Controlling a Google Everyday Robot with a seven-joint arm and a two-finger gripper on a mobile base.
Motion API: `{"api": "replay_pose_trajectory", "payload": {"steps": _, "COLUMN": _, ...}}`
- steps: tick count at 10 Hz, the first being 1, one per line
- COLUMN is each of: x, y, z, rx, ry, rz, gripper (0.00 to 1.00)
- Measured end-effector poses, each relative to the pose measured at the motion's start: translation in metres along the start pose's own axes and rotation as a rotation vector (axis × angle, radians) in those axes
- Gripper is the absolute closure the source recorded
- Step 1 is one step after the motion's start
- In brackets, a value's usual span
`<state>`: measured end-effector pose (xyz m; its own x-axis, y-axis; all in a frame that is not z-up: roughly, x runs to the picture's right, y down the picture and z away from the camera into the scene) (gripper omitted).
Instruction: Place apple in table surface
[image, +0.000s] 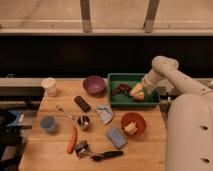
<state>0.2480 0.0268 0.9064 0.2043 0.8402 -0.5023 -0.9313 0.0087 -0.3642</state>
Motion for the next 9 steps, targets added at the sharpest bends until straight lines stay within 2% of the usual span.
{"api": "replay_pose_trajectory", "payload": {"steps": 4, "x": 0.000, "y": -0.001, "z": 0.001, "rx": 0.005, "ry": -0.001, "rz": 0.001, "gripper": 0.20}}
{"api": "replay_pose_trajectory", "payload": {"steps": 7, "x": -0.002, "y": -0.004, "z": 0.015, "rx": 0.045, "ry": 0.016, "rz": 0.003, "gripper": 0.20}}
{"api": "replay_pose_trajectory", "payload": {"steps": 9, "x": -0.002, "y": -0.007, "z": 0.022, "rx": 0.054, "ry": 0.023, "rz": 0.007, "gripper": 0.20}}
